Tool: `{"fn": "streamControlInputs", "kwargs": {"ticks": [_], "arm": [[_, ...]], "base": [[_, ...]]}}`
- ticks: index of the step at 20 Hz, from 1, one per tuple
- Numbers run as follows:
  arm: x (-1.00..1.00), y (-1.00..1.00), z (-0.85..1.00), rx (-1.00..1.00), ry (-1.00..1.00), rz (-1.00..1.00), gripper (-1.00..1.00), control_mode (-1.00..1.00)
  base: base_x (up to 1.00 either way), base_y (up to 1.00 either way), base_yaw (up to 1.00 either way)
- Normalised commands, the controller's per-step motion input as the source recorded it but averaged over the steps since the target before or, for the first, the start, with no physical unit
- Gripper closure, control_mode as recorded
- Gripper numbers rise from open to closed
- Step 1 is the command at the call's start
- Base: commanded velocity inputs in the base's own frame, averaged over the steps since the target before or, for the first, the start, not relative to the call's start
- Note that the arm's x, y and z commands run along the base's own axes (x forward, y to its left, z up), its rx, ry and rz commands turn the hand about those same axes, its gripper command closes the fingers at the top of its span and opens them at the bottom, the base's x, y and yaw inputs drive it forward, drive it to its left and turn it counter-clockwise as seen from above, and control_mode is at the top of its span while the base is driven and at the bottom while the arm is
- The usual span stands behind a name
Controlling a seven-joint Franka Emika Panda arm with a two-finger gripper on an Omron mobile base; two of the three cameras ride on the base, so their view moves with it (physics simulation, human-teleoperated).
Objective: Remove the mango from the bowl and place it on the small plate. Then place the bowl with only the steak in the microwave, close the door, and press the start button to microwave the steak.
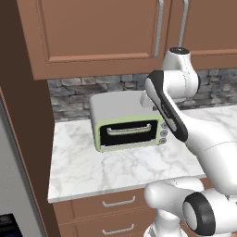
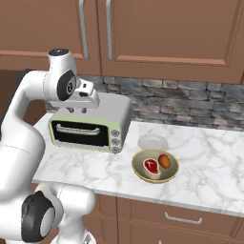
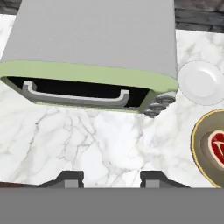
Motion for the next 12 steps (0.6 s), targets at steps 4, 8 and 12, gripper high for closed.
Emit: {"fn": "streamControlInputs", "kwargs": {"ticks": [4,8,12], "arm": [[-0.07,-0.05,0.00,0.01,-0.04,0.01,-1.00,-1.00],[-0.14,-0.55,-0.32,-0.01,-0.10,0.14,-1.00,-1.00],[-0.42,-1.00,-0.55,0.03,-0.11,-0.04,-1.00,-1.00]], "base": [[0.00,0.00,0.00],[0.00,0.00,0.00],[0.00,0.00,0.00]]}}
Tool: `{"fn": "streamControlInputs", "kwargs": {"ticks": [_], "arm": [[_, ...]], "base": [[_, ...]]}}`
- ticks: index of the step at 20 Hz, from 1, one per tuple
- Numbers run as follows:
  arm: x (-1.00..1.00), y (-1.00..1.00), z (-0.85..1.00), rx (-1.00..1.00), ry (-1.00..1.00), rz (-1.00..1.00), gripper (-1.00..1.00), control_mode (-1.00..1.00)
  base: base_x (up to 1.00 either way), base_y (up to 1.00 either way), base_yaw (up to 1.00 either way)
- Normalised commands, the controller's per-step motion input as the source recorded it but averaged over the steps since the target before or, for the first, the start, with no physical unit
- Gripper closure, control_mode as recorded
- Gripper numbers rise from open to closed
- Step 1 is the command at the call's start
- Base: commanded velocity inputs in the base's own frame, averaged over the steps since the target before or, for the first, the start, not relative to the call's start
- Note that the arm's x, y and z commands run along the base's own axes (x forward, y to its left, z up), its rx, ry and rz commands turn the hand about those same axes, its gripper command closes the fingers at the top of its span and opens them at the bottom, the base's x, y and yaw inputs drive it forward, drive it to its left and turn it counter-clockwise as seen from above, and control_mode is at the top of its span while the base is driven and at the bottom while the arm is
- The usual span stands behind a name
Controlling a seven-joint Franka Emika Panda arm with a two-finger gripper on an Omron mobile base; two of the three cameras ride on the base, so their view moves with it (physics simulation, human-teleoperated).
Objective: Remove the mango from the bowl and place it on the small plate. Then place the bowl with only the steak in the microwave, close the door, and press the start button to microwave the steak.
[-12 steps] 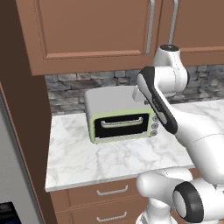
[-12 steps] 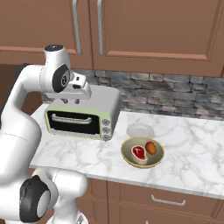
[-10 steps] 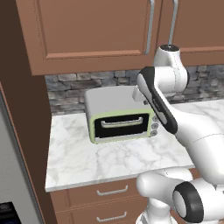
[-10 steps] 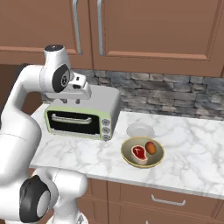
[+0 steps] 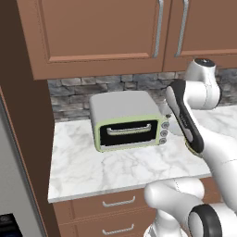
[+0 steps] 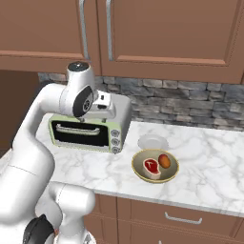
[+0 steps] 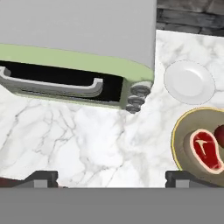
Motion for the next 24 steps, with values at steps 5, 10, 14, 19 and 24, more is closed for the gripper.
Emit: {"fn": "streamControlInputs", "kwargs": {"ticks": [5,10,14,19,24], "arm": [[-0.10,-0.92,-0.46,0.00,0.03,-0.20,-1.00,-1.00],[0.00,-1.00,-0.01,0.00,0.00,-0.15,-1.00,-1.00],[0.07,-0.98,-0.16,0.00,0.04,-0.13,-1.00,-1.00],[0.11,-0.43,-0.16,0.00,0.00,-0.03,-1.00,-1.00],[0.16,-0.07,-0.52,-0.01,0.05,0.00,-1.00,-1.00]], "base": [[0.00,0.00,0.00],[0.00,0.00,0.00],[0.00,0.00,0.00],[0.00,0.00,0.00],[0.00,0.00,0.00]]}}
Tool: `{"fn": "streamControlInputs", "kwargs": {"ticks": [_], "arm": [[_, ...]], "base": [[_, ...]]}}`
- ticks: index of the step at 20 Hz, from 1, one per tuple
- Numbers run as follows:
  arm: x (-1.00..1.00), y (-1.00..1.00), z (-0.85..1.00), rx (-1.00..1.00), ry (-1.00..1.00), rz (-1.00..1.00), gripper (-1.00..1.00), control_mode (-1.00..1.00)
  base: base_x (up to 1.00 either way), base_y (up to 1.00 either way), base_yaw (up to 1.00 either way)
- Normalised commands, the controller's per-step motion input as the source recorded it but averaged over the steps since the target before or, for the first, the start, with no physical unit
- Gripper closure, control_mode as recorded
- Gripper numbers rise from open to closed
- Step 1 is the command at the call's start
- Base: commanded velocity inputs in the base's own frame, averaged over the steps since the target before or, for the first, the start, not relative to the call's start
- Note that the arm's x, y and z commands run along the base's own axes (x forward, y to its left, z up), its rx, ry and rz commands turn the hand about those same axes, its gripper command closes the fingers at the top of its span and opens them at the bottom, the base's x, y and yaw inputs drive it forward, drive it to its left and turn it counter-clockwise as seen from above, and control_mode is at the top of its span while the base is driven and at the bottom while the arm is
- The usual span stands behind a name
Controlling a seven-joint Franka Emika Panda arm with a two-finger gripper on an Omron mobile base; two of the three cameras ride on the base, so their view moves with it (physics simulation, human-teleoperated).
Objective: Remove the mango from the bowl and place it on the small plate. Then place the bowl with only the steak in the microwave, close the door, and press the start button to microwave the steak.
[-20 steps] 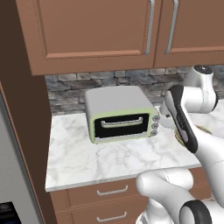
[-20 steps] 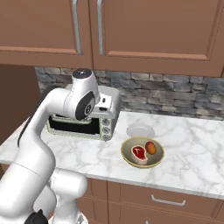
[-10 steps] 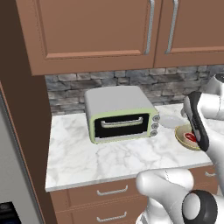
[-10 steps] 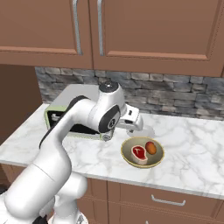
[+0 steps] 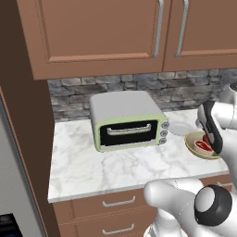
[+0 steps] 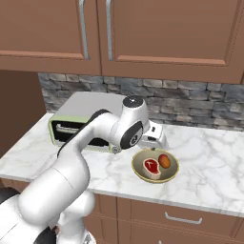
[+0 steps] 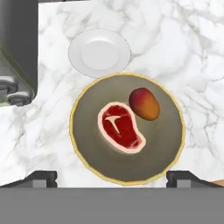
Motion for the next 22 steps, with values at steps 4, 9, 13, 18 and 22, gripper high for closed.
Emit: {"fn": "streamControlInputs", "kwargs": {"ticks": [4,9,13,18,22], "arm": [[0.26,-0.14,-0.47,0.00,0.09,0.00,-1.00,-1.00],[0.16,-0.25,-0.41,0.00,0.08,0.00,-1.00,-1.00],[0.14,-0.12,-0.14,0.00,0.18,0.00,-1.00,-1.00],[0.06,-0.15,-0.15,0.00,0.13,0.00,-1.00,-1.00],[0.00,-0.20,-0.02,0.00,0.07,0.00,-1.00,-1.00]], "base": [[0.00,0.00,0.00],[0.00,0.00,0.00],[0.00,0.00,0.00],[0.00,0.00,0.00],[0.00,0.00,0.00]]}}
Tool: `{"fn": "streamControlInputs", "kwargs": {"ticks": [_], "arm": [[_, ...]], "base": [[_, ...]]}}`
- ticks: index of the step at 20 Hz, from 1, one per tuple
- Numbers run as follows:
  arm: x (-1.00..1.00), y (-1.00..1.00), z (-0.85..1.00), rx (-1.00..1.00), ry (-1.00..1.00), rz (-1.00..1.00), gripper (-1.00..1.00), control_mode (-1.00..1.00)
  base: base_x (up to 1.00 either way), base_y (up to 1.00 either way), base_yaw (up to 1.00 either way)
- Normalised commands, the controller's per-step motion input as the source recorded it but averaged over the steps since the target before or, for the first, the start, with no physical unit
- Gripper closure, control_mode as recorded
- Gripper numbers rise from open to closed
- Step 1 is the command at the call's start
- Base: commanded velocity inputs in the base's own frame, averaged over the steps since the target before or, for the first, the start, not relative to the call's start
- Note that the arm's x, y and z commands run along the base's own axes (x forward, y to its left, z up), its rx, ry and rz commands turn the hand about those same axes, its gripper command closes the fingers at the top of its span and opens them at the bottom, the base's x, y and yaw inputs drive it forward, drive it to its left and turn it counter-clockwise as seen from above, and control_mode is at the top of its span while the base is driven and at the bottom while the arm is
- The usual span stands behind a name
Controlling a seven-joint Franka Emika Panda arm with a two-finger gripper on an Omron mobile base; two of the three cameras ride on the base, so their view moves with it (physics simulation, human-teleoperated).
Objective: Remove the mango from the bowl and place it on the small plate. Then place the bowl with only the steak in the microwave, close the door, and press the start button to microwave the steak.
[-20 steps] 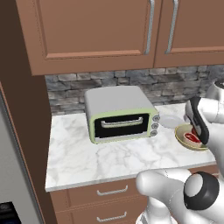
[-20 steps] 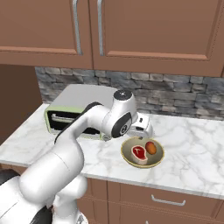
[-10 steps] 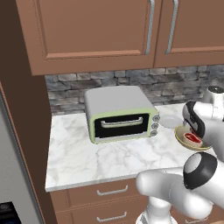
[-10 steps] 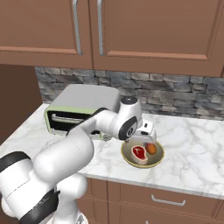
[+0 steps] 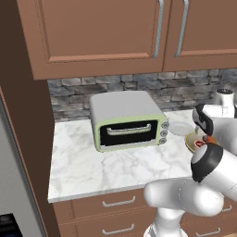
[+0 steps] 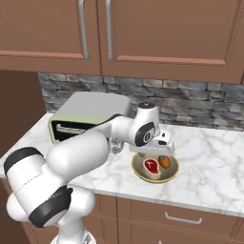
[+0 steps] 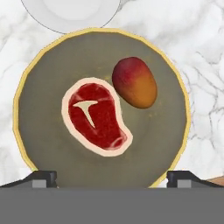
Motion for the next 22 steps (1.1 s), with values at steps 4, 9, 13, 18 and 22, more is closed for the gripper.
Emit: {"fn": "streamControlInputs", "kwargs": {"ticks": [4,9,13,18,22], "arm": [[0.11,-0.10,-0.21,0.00,0.06,0.00,-1.00,-1.00],[0.26,-0.06,-0.33,0.00,0.00,0.00,-1.00,-1.00],[0.22,-0.15,-0.31,0.00,0.00,0.00,-1.00,-1.00],[0.17,-0.13,-0.14,0.00,0.00,0.00,-1.00,-1.00],[0.22,0.00,0.00,0.00,0.01,0.00,-1.00,-1.00]], "base": [[0.00,0.00,0.00],[0.00,0.00,0.00],[0.00,0.00,0.00],[0.00,0.00,0.00],[0.00,0.00,0.00]]}}
